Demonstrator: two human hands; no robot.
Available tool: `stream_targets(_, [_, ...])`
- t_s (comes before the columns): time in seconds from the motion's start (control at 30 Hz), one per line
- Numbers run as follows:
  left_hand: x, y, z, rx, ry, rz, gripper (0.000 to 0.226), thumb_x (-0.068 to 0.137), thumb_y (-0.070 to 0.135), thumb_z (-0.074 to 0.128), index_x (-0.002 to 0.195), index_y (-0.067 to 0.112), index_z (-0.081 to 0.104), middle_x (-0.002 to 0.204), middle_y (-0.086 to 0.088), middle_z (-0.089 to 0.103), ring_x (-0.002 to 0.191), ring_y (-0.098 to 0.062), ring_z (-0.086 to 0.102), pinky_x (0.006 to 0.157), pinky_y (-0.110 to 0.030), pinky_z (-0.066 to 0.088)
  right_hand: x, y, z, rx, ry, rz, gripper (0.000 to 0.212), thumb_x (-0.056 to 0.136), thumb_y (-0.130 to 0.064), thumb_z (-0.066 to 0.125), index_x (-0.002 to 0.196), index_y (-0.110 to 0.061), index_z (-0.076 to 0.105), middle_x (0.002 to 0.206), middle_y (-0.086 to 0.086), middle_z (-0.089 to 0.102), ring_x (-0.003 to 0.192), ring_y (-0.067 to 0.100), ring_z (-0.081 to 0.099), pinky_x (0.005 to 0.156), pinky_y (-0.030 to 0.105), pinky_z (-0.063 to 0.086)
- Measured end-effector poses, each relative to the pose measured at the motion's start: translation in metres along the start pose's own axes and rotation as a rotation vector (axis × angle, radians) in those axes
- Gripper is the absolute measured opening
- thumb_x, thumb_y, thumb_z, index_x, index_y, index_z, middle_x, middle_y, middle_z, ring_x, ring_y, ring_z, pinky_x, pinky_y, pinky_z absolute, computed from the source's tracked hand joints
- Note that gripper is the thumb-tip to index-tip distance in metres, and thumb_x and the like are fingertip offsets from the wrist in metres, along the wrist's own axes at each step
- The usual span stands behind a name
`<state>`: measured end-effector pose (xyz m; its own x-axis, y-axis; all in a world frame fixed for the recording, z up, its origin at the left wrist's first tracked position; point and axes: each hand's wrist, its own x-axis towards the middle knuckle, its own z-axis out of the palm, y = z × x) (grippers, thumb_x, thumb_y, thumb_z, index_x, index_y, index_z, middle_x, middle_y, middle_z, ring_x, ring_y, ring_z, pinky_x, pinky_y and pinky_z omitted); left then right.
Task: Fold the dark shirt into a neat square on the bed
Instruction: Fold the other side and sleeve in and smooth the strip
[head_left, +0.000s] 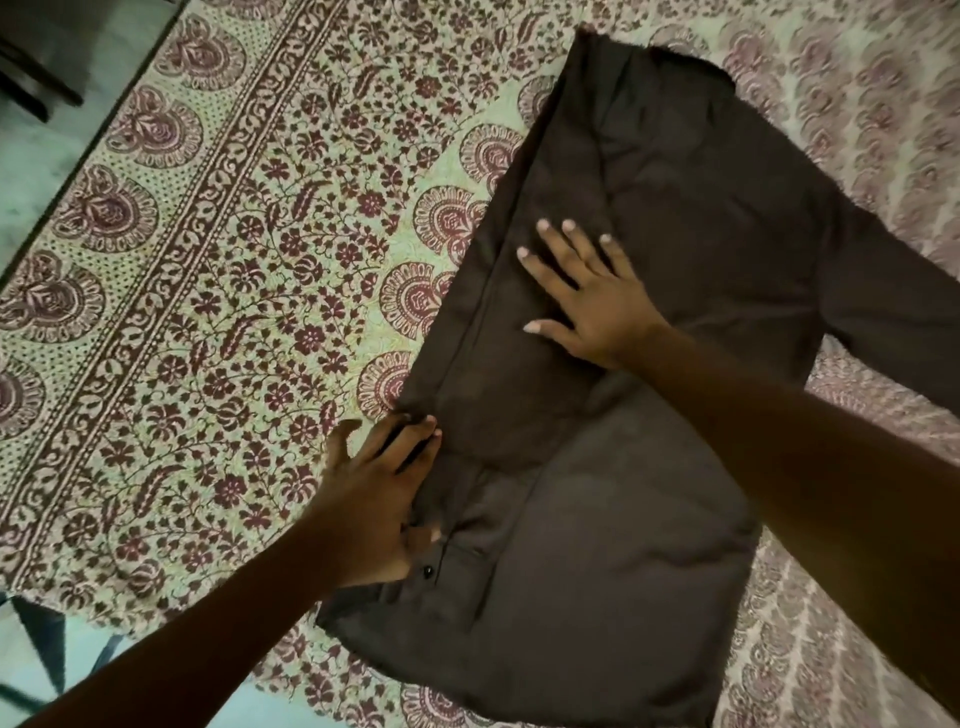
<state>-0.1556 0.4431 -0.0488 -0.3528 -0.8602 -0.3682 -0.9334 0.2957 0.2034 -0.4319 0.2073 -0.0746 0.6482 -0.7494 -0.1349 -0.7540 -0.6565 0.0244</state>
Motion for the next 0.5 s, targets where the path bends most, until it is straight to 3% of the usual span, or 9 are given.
stream_targets(0.07, [0.026, 0.008, -0.008, -0.027, 0.194, 0.012, 0.072, 0.086, 0.056, 0.056, 0.141, 0.011, 0.059, 0.148, -0.003, 0.054, 0.14, -0.026, 0.051, 0.112, -0.057, 0.03, -0.003, -0.007, 0.001, -0.017, 0.024, -0.068, 0.078, 0.102, -0.071, 0.024, 0.166, -0.028, 0.013, 0.175, 0.005, 0.005, 0.161, 0.027, 0.006, 0.127, 0.054, 0.016])
stream_targets(0.17, [0.085, 0.015, -0.022, -0.047, 0.308, 0.0, 0.069, 0.1, 0.05, 0.046, 0.155, 0.009, 0.045, 0.166, -0.006, 0.037, 0.153, -0.024, 0.034, 0.118, -0.05, 0.031, -0.011, -0.011, 0.016, -0.003, 0.01, -0.131, 0.071, 0.105, -0.064, 0.023, 0.166, -0.027, 0.016, 0.174, 0.004, 0.008, 0.161, 0.025, 0.009, 0.126, 0.052, 0.02])
stream_targets(0.23, [0.12, 0.011, -0.028, -0.018, 0.287, -0.004, 0.077, 0.101, 0.055, 0.042, 0.163, 0.012, 0.026, 0.174, -0.005, 0.017, 0.161, -0.022, 0.016, 0.123, -0.049, 0.024, -0.012, -0.009, 0.024, 0.027, -0.004, -0.091, 0.067, 0.105, -0.063, 0.023, 0.165, -0.033, 0.015, 0.175, 0.002, 0.007, 0.161, 0.023, 0.01, 0.126, 0.052, 0.019])
stream_targets(0.3, [0.141, 0.001, -0.026, 0.05, 0.227, 0.035, 0.083, 0.1, 0.059, 0.039, 0.166, 0.014, 0.017, 0.176, -0.004, 0.008, 0.162, -0.022, 0.009, 0.125, -0.05, 0.021, -0.009, -0.003, 0.029, 0.045, 0.01, -0.016, 0.064, 0.105, -0.063, 0.024, 0.164, -0.038, 0.016, 0.175, -0.001, 0.007, 0.161, 0.02, 0.011, 0.127, 0.051, 0.017])
stream_targets(0.4, [0.148, -0.011, -0.016, 0.103, 0.168, 0.091, 0.085, 0.1, 0.064, 0.036, 0.167, 0.016, 0.014, 0.176, -0.002, 0.005, 0.162, -0.021, 0.009, 0.125, -0.05, 0.021, -0.001, 0.007, 0.03, 0.059, 0.035, 0.152, 0.063, 0.105, -0.062, 0.026, 0.164, -0.042, 0.014, 0.175, -0.003, 0.006, 0.161, 0.018, 0.01, 0.126, 0.057, 0.014])
stream_targets(0.5, [0.149, -0.014, -0.013, 0.106, 0.166, 0.088, 0.086, 0.098, 0.064, 0.039, 0.167, 0.018, 0.015, 0.176, 0.0, 0.005, 0.162, -0.019, 0.008, 0.126, -0.049, 0.018, 0.016, 0.021, 0.029, 0.14, -0.011, 0.332, 0.063, 0.106, -0.06, 0.022, 0.165, -0.039, 0.009, 0.175, 0.003, 0.0, 0.161, 0.023, 0.002, 0.126, 0.06, -0.001])
